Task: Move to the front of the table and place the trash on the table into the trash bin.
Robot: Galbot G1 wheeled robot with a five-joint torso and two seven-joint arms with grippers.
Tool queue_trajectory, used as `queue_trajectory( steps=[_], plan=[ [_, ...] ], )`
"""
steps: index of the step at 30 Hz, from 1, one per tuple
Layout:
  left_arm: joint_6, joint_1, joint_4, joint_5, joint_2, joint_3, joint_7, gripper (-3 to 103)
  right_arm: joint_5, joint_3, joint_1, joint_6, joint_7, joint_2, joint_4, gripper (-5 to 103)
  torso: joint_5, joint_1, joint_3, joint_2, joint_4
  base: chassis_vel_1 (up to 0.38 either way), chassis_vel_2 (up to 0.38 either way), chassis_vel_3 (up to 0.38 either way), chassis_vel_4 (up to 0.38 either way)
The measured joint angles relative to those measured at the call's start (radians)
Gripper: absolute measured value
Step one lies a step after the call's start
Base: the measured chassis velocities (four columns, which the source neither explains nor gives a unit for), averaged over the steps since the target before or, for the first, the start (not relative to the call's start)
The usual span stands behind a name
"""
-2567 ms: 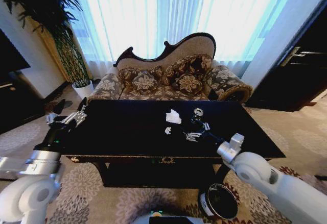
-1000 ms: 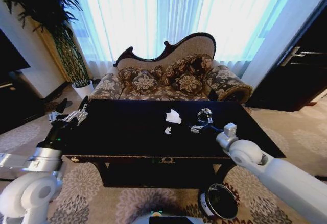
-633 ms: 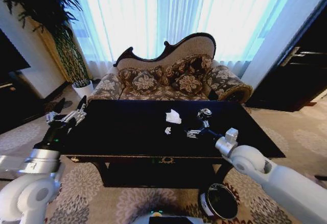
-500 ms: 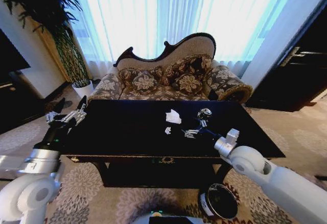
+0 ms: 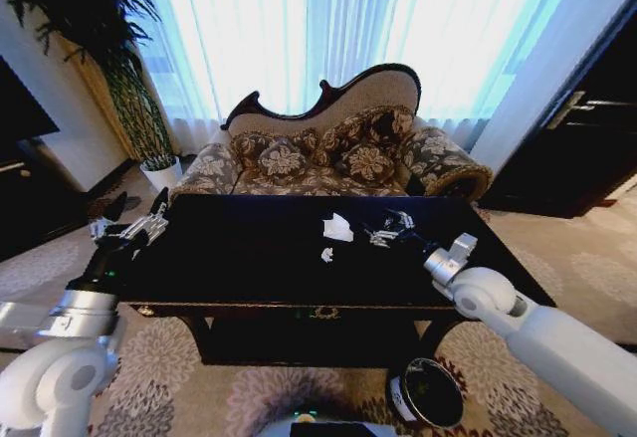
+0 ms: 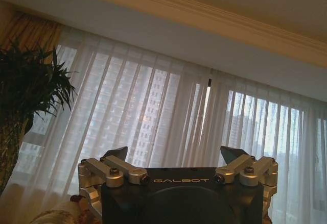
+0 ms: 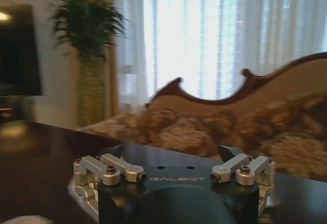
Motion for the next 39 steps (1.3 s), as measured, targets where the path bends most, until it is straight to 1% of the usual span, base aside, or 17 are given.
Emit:
queue_trajectory(
  steps=[5,11,39],
  plan=[
    [0.000,-0.001,0.002,0.000,0.001,0.001,0.000,100,0.006,-0.013,0.039,-0.002,0.009,-0.003,-0.055,100,0.0000,0.000,0.000,0.000,0.0001,0.000,0.000,0.000,0.000],
    [0.000,-0.003,0.005,0.000,0.003,0.001,0.000,100,0.003,-0.013,0.055,-0.002,-0.003,-0.002,-0.103,100,0.0000,0.000,0.000,0.000,0.0000,0.000,0.000,0.000,0.000],
    [0.003,0.006,-0.010,-0.002,0.009,-0.012,0.001,100,-0.030,0.014,0.004,-0.005,-0.014,0.016,-0.171,100,0.0000,0.000,0.000,0.000,0.0000,0.000,0.000,0.000,0.000]
  ],
)
